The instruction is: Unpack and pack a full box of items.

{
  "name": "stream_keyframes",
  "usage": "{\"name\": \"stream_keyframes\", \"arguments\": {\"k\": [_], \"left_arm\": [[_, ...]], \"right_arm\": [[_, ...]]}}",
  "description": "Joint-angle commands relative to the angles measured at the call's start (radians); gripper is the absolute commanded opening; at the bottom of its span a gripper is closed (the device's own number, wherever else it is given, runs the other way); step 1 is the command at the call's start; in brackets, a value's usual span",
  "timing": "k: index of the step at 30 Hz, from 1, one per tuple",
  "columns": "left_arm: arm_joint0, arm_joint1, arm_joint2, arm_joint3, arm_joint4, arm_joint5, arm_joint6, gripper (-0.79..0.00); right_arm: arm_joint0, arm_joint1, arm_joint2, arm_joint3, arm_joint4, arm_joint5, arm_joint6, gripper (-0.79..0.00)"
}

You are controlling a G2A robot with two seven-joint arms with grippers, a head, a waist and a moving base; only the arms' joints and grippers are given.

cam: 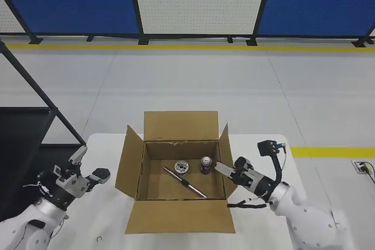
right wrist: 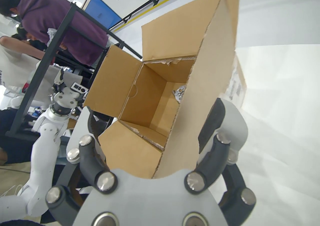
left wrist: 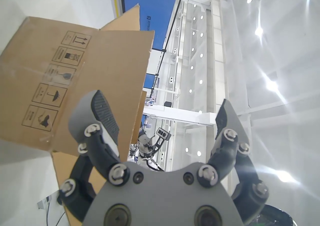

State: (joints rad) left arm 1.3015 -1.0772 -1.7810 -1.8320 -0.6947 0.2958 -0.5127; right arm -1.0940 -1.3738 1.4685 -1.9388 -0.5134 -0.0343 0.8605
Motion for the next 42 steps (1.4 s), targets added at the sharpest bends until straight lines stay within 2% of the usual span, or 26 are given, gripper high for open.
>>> {"name": "stream_keyframes", "arguments": {"k": [1,8,16,29,42], "left_arm": [[-0.013,0.0,0.024,0.004,0.011,0.002,-0.007,0.0],[-0.086,-0.003,0.113,0.043,0.018,0.029,0.013,0.0],[-0.174,-0.011,0.234,0.086,0.036,0.079,0.029,0.0],[-0.174,-0.012,0.244,0.084,0.039,0.076,0.031,0.0],[-0.244,-0.025,0.375,0.084,0.113,0.176,0.156,0.0]], "right_arm": [[-0.008,0.001,-0.006,0.002,0.042,-0.028,-0.015,0.0],[-0.006,-0.003,-0.061,0.076,0.139,-0.051,-0.106,0.0],[0.068,-0.011,-0.152,0.156,0.124,0.105,-0.128,0.0],[0.075,-0.014,-0.176,0.18,0.152,0.104,-0.132,0.0],[0.2,-0.028,-0.3,0.312,0.145,0.14,-0.148,0.0]]}}
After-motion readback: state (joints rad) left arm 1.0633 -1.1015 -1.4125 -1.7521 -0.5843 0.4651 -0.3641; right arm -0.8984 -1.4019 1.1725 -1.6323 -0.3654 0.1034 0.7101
